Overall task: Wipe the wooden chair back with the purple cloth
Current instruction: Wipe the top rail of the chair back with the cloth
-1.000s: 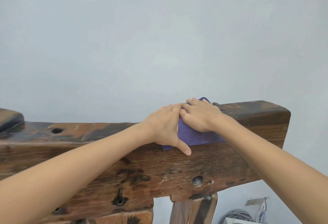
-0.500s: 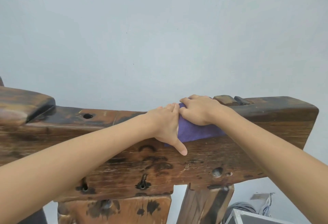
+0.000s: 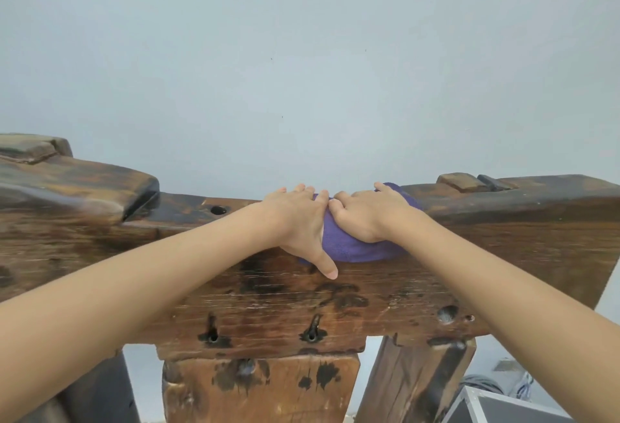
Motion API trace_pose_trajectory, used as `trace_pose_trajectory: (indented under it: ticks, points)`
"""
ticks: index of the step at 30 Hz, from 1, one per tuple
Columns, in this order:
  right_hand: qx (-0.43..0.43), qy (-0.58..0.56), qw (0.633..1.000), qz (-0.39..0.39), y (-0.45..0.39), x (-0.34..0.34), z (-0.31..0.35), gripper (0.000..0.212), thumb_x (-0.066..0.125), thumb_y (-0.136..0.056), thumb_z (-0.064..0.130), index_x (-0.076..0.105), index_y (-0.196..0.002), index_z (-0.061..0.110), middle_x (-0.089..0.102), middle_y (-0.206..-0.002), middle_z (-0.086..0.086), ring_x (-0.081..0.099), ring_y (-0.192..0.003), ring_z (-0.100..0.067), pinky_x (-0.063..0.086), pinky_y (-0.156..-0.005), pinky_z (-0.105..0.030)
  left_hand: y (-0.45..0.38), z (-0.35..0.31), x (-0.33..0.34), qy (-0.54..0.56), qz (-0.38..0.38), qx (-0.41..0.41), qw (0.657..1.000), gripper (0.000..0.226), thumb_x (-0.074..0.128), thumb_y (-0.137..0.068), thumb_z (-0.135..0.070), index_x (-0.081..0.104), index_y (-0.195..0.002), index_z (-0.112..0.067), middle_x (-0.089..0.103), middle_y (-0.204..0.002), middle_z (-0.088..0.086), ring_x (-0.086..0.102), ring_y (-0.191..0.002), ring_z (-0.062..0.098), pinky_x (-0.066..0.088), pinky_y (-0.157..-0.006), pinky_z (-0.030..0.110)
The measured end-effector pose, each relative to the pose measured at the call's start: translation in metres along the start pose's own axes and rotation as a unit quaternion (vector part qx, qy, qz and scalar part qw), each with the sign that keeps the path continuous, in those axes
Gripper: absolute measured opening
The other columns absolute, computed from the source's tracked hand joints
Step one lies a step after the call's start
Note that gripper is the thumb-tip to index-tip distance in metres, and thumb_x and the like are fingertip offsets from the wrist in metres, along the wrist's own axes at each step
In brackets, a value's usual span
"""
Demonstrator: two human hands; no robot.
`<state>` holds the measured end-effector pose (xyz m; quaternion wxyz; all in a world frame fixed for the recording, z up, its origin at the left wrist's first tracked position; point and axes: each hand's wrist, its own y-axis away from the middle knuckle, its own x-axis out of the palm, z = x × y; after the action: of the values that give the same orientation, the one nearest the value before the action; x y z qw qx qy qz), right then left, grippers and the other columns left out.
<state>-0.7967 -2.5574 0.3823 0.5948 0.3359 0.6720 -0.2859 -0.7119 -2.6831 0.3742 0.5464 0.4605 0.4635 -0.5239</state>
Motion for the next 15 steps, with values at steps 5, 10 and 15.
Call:
trace_pose_trajectory:
  ticks: [5,10,15]
  points:
    - [-0.006,-0.094,0.995,-0.038,-0.001,0.007,0.023,0.059,0.013,-0.103,0.048,0.047,-0.142,0.019,0.054,-0.143,-0.016,0.047,-0.132,-0.035,0.033,-0.108,-0.051,0.014,0.025,0.006,0.059,0.000,-0.003,0.998,0.136,0.076,-0.054,-0.082,0.016,-0.156,-0.014,0.061,-0.132,0.003,0.058,-0.123,0.027,0.050,-0.102,0.043]
    - [-0.009,-0.112,0.993,-0.046,-0.004,0.004,0.050,0.055,0.014,-0.102,0.046,0.050,-0.136,0.019,0.055,-0.140,-0.017,0.049,-0.129,-0.035,0.034,-0.107,-0.051,0.031,0.045,0.011,0.039,-0.021,0.009,0.999,0.131,0.079,-0.054,-0.079,0.025,-0.151,-0.008,0.054,-0.134,0.010,0.057,-0.121,0.031,0.050,-0.101,0.043]
    - [-0.032,-0.128,0.990,-0.047,-0.008,-0.001,0.090,0.053,0.016,-0.102,0.043,0.050,-0.134,0.017,0.055,-0.138,-0.017,0.049,-0.127,-0.035,0.034,-0.104,-0.050,0.056,0.072,0.010,0.011,-0.033,-0.012,0.999,0.120,0.084,-0.050,-0.075,0.038,-0.140,-0.010,0.055,-0.116,0.003,0.055,-0.109,0.025,0.051,-0.090,0.037]
